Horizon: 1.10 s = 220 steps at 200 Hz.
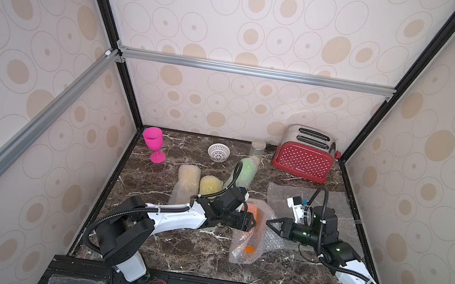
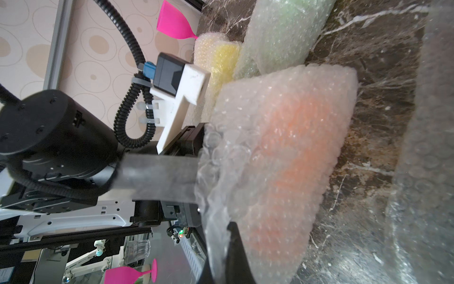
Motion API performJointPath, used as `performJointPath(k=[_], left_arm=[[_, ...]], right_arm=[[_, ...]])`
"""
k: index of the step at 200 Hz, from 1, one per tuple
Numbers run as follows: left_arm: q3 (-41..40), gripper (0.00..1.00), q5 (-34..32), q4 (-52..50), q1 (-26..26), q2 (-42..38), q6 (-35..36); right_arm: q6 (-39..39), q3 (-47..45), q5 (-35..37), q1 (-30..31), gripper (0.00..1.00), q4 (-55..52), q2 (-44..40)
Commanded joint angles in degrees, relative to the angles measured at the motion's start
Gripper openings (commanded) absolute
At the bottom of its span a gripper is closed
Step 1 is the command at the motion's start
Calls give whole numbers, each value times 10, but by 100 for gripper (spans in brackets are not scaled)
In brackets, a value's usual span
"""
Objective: Unpack wine glasses from bubble wrap
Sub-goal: Unwrap the bubble wrap at the center of the board.
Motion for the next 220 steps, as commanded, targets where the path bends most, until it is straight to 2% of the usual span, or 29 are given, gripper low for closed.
performJointPath(k=[1,25,39,61,92,133,164,220], left_arm=[[30,75,-27,-14,-15,26,11],[36,58,-57,-32,-19,45,9],[28,48,-64,-31,-19,39,6],[18,22,-72,-27,-19,17,2],[-8,5,-70,-11,-16,-16,-11],[-57,1,-87,-7,-4,-66,-34],[-114,0,-90,25,17,-118,-61],[-205,0,-94,48,52,-184,-121]], right_arm=[[-18,25,22,17,0,-14,9],[-30,32,36,23,0,-30,7],[-59,49,79,22,0,-82,-7],[-99,73,147,19,0,-153,-30],[-104,95,209,-2,0,-220,-24],[-101,121,294,-36,0,-290,-35],[-98,129,331,-102,0,-325,-45],[-110,118,322,-228,0,-352,-26]])
